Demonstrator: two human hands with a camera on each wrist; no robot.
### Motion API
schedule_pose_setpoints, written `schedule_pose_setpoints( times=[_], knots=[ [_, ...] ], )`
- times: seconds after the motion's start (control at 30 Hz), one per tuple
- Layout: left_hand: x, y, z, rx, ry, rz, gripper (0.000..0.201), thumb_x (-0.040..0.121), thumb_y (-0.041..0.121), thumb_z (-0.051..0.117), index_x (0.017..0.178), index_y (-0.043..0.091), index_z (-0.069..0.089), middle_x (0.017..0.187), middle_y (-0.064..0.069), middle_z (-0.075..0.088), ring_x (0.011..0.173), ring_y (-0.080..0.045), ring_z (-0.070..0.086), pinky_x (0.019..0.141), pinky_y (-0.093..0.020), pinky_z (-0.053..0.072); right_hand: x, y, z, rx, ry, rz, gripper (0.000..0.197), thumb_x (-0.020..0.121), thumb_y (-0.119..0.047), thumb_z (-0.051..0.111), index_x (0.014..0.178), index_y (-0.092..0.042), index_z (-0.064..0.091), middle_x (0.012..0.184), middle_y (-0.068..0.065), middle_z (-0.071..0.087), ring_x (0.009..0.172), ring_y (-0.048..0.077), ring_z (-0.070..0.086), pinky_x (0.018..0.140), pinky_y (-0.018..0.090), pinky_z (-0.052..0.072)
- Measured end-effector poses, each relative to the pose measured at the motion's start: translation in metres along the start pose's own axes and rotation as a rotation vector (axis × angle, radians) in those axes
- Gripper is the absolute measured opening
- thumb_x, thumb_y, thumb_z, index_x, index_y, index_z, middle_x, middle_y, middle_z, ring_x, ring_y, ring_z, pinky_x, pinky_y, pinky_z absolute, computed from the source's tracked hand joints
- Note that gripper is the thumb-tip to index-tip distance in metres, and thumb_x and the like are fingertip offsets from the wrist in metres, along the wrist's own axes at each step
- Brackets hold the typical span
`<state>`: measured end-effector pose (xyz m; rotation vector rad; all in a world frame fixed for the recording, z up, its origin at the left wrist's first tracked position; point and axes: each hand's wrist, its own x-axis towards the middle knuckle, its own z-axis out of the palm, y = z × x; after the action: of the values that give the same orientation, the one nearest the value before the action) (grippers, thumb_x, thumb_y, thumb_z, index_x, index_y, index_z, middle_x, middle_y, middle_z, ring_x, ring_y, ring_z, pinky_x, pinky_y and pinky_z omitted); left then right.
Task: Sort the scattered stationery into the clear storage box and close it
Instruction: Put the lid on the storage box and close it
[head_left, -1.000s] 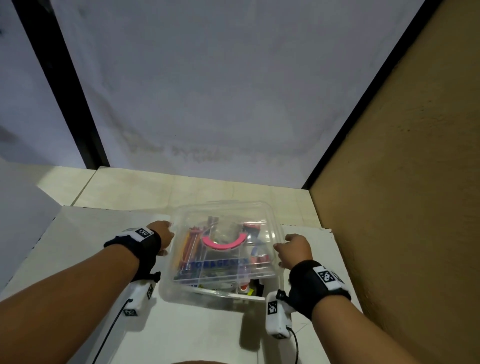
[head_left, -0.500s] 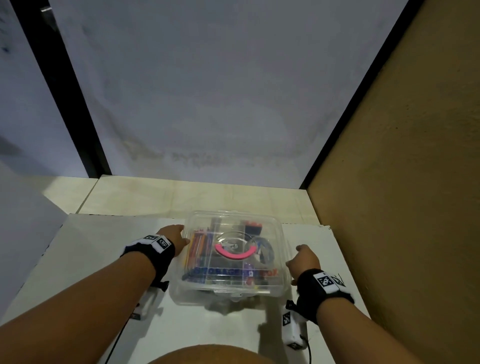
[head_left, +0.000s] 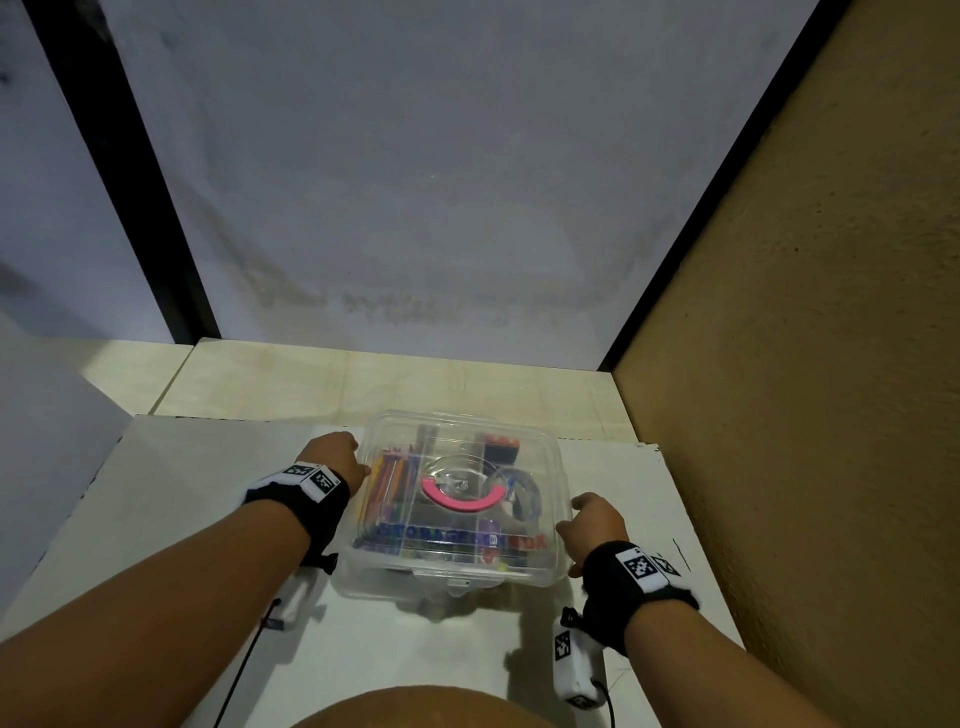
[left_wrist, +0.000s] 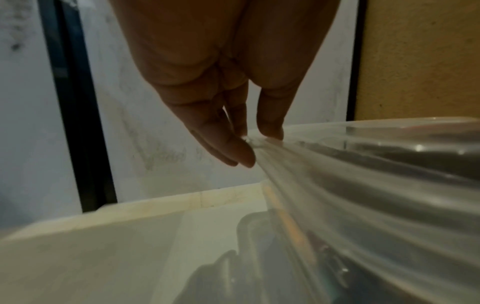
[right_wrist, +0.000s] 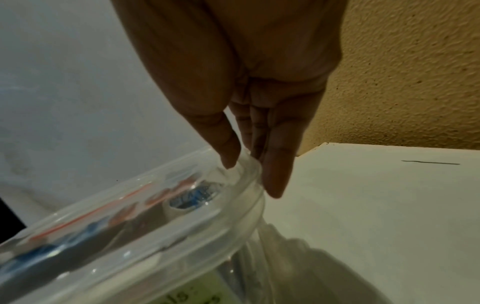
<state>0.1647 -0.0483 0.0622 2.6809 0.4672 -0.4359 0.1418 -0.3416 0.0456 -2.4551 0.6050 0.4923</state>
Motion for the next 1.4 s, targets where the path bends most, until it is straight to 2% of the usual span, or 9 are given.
schedule_pose_setpoints(
  times=[0.37, 0.7, 0.93, 1.07, 1.17, 1.23, 1.3, 1.33, 1.4],
  knots=[
    [0.009, 0.001, 0.0, 0.011, 0.004, 0.002, 0.044, 0.094, 0.028, 0.056, 0.132, 0.007, 0.05, 0.137, -0.011, 0.052, 0.126, -0.023, 0.05, 0.102, -0.028, 0.039, 0.004, 0.001, 0.003, 0.036, -0.031, 0.021, 0.058, 0.083, -0.008, 0.065, 0.135, -0.008, 0.041, 0.125, 0.018, 0.057, 0.108, 0.034, 0.06, 0.09, 0.045, 0.053],
    [0.008, 0.004, 0.0, 0.062, -0.044, -0.049, 0.036, 0.092, 0.027, 0.058, 0.12, 0.004, 0.056, 0.126, -0.011, 0.06, 0.116, -0.023, 0.057, 0.092, -0.027, 0.045, 0.007, -0.004, 0.009, -0.158, -0.108, -0.109, 0.065, 0.095, 0.001, 0.033, 0.152, -0.018, 0.009, 0.151, 0.011, 0.035, 0.134, 0.028, 0.041, 0.109, 0.031, 0.032],
    [0.007, 0.005, 0.012, 0.125, -0.153, -0.09, 0.032, 0.098, 0.019, 0.047, 0.125, 0.003, 0.054, 0.132, -0.012, 0.054, 0.124, -0.024, 0.052, 0.103, -0.031, 0.04, 0.008, -0.009, 0.003, -0.341, -0.012, -0.173, 0.066, 0.09, -0.002, 0.048, 0.149, -0.013, 0.022, 0.154, 0.012, 0.024, 0.138, 0.028, 0.033, 0.113, 0.031, 0.029],
    [0.003, 0.008, 0.011, 0.191, -0.137, -0.062, 0.029, 0.096, 0.012, 0.046, 0.122, 0.004, 0.057, 0.107, -0.005, 0.057, 0.119, -0.027, 0.056, 0.095, -0.029, 0.045, 0.007, -0.014, 0.005, -0.391, 0.007, -0.163, 0.07, 0.086, -0.007, 0.057, 0.148, -0.013, 0.024, 0.141, 0.017, 0.036, 0.13, 0.031, 0.04, 0.108, 0.031, 0.035],
    [0.006, 0.006, 0.014, 0.165, -0.196, -0.108, 0.03, 0.099, 0.02, 0.046, 0.121, 0.004, 0.057, 0.124, -0.01, 0.058, 0.122, -0.029, 0.053, 0.106, -0.038, 0.042, 0.008, -0.014, 0.006, -0.257, -0.004, -0.118, 0.069, 0.087, 0.0, 0.052, 0.149, -0.013, 0.026, 0.14, 0.018, 0.043, 0.127, 0.03, 0.047, 0.107, 0.03, 0.039],
    [0.01, 0.001, 0.015, 0.131, -0.178, -0.113, 0.027, 0.096, 0.025, 0.051, 0.09, 0.003, 0.064, 0.109, -0.011, 0.065, 0.104, -0.026, 0.062, 0.092, -0.034, 0.051, 0.01, -0.013, 0.003, -0.136, -0.006, -0.1, 0.064, 0.087, 0.006, 0.048, 0.147, -0.011, 0.032, 0.142, 0.016, 0.046, 0.128, 0.029, 0.048, 0.106, 0.028, 0.038],
    [0.01, -0.002, 0.01, 0.119, -0.109, -0.097, 0.04, 0.092, 0.024, 0.057, 0.057, 0.009, 0.046, 0.071, -0.003, 0.058, 0.066, -0.016, 0.057, 0.056, -0.022, 0.046, 0.013, -0.012, -0.002, -0.058, -0.003, -0.085, 0.059, 0.088, 0.005, 0.047, 0.144, -0.01, 0.037, 0.138, 0.017, 0.051, 0.125, 0.029, 0.051, 0.102, 0.027, 0.04],
    [0.009, -0.001, 0.01, 0.116, -0.092, -0.085, 0.043, 0.091, 0.023, 0.058, 0.054, 0.011, 0.042, 0.062, -0.001, 0.05, 0.057, -0.014, 0.05, 0.047, -0.019, 0.037, 0.015, -0.013, -0.004, -0.045, -0.002, -0.08, 0.057, 0.088, 0.003, 0.047, 0.143, -0.011, 0.039, 0.133, 0.019, 0.055, 0.12, 0.03, 0.054, 0.098, 0.027, 0.042],
    [0.005, 0.002, 0.009, 0.135, -0.103, -0.046, 0.029, 0.094, 0.02, 0.054, 0.068, 0.007, 0.055, 0.072, -0.001, 0.054, 0.075, -0.017, 0.059, 0.057, -0.023, 0.044, 0.015, -0.016, -0.008, -0.061, -0.012, -0.067, 0.054, 0.089, 0.001, 0.047, 0.141, -0.011, 0.041, 0.129, 0.019, 0.057, 0.116, 0.031, 0.056, 0.094, 0.028, 0.044]
  ],
)
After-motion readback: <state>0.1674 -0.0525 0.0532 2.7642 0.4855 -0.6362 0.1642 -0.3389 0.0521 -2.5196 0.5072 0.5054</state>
